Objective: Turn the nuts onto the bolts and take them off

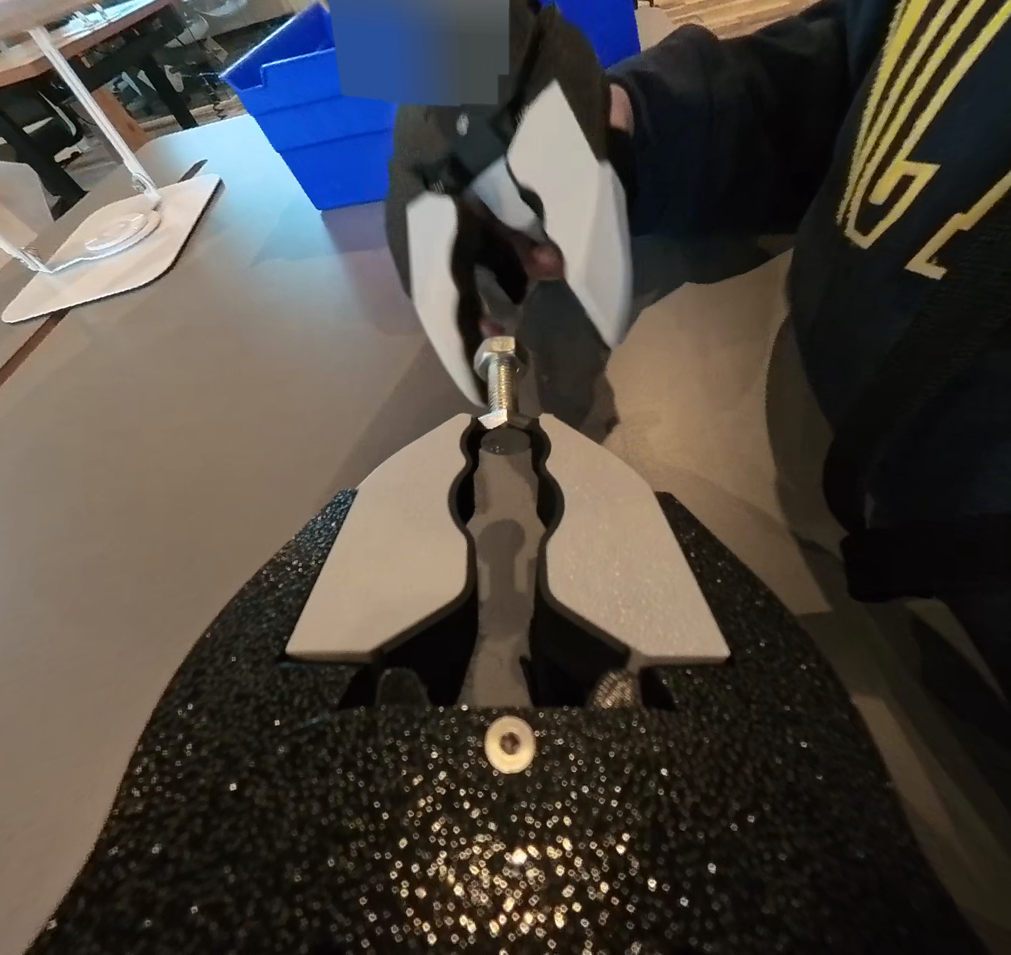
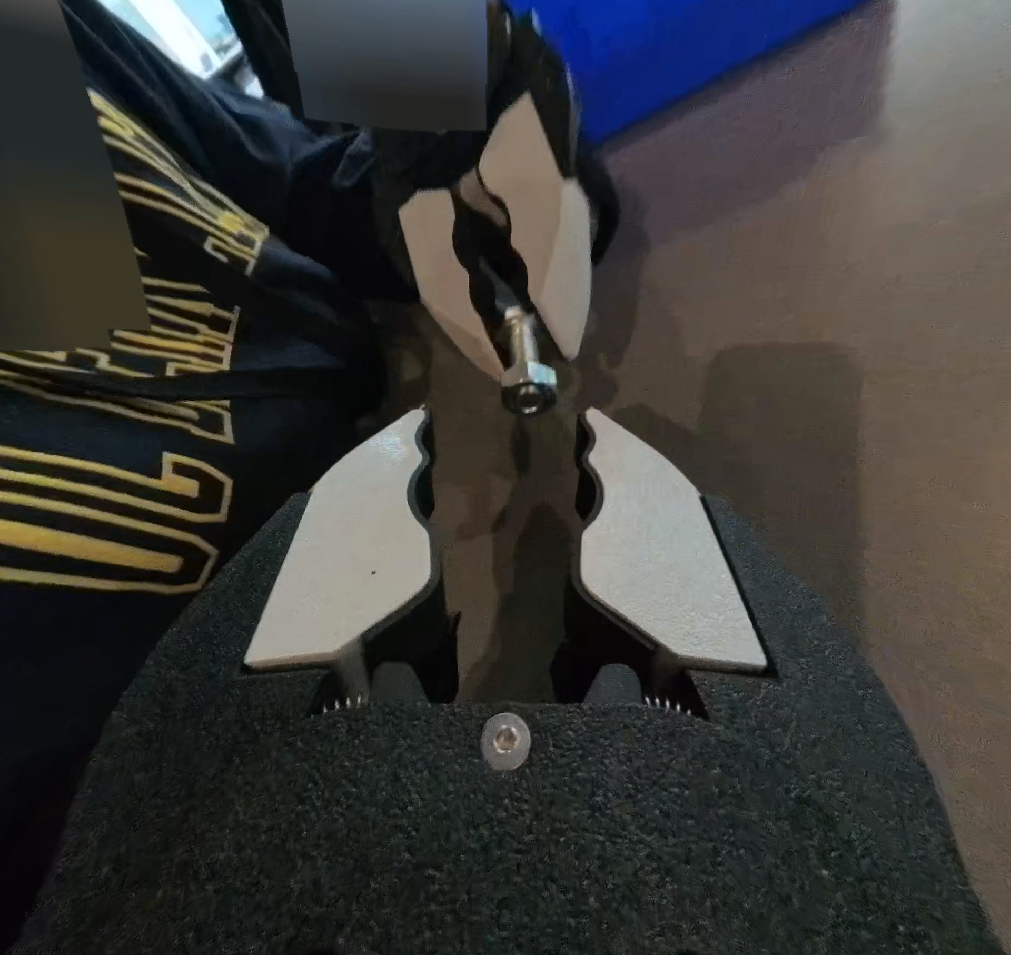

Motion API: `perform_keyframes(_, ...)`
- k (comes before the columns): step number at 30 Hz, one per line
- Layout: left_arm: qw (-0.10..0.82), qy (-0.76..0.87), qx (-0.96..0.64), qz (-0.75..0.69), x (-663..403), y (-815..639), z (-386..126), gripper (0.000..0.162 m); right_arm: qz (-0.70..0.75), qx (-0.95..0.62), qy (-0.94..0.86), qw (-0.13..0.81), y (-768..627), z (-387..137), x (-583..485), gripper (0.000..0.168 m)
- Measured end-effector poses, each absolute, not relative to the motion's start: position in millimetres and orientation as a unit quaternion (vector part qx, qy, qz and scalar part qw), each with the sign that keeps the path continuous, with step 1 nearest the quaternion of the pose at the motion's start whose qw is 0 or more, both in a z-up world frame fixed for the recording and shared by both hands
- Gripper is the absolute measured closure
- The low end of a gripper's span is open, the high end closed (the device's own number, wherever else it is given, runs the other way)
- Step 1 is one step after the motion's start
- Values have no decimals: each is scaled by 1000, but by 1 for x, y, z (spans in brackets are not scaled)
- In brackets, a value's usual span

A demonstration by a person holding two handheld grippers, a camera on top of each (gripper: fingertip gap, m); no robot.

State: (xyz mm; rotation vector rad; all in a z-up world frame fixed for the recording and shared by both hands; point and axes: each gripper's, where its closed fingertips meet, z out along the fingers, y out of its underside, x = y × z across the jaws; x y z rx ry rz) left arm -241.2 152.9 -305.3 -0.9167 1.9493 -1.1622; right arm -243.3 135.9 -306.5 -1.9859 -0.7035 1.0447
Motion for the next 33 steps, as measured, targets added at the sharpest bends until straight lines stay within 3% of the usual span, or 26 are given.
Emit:
perform_keyframes(4,339,751,-351,-444,-241,153,-306,144,419,-784,-299,347,127,-316,-255,119)
perform_keyframes(15,334,763,-343,-434,-242,149,-310,144,411,-746,-302,428,135,-292,-254,113)
perform_keyframes(21,337,758,-348,-436,-241,151,-309,144,407,-713,-317,475,133,-273,-252,122)
perform_keyframes(28,340,752,-351,-443,-241,152,-307,144,406,-794,-274,360,135,-317,-246,120)
perform_keyframes(33,338,754,-350,-441,-241,152,-308,144,427,-780,-282,360,132,-312,-253,123)
